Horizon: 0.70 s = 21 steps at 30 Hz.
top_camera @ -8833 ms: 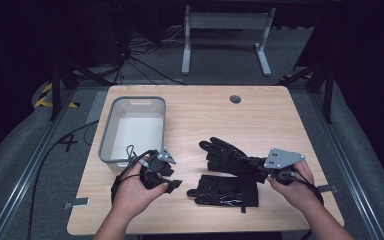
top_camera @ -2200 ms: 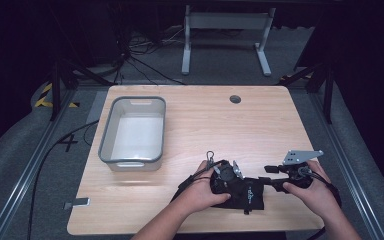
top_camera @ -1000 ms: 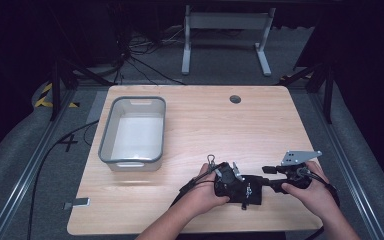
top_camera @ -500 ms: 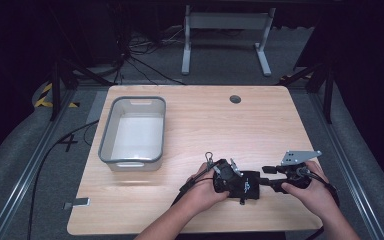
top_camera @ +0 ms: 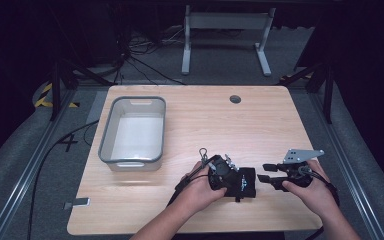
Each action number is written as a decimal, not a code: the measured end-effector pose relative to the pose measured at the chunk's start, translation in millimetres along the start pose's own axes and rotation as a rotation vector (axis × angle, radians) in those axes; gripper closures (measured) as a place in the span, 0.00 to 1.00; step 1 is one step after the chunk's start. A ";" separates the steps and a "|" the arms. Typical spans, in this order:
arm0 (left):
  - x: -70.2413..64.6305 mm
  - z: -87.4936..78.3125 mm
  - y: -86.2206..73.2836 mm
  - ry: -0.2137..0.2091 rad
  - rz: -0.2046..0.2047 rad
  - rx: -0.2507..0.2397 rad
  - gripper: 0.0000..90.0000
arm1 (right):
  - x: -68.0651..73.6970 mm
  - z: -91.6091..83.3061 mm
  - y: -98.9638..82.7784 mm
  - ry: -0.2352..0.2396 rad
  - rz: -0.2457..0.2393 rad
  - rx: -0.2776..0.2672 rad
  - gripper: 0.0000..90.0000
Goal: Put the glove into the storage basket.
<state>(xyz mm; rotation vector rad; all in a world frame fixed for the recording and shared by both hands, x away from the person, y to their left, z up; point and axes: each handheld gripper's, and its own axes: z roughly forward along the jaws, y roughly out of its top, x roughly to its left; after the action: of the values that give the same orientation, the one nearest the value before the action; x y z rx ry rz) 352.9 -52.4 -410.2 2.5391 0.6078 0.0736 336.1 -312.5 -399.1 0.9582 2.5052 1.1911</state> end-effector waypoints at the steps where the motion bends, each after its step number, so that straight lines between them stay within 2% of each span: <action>1: 0.6 -3.0 -0.1 -0.005 -0.008 -0.008 0.75 | -0.5 -1.1 0.5 -0.006 0.002 -0.007 0.57; 4: 4.1 -12.4 0.6 -0.005 -0.014 -0.021 0.74 | -2.0 -3.3 1.7 -0.009 0.007 -0.011 0.57; 12: 9.1 -33.0 6.5 -0.051 -0.038 -0.031 0.74 | -4.9 -1.8 0.6 0.000 0.022 -0.003 0.58; 18: 14.3 -52.3 13.1 -0.044 -0.046 -0.043 0.74 | -6.1 -2.3 -0.6 -0.001 0.033 -0.003 0.58; 21: 17.0 -64.5 18.0 -0.026 -0.056 -0.052 0.74 | -6.5 -1.4 -1.7 -0.002 0.036 0.004 0.57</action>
<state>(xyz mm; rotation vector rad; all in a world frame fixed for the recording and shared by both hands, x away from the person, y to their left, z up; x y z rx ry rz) 364.6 -27.8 -346.7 2.4672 0.6573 0.0365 339.6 -318.2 -400.0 1.0096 2.4994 1.1957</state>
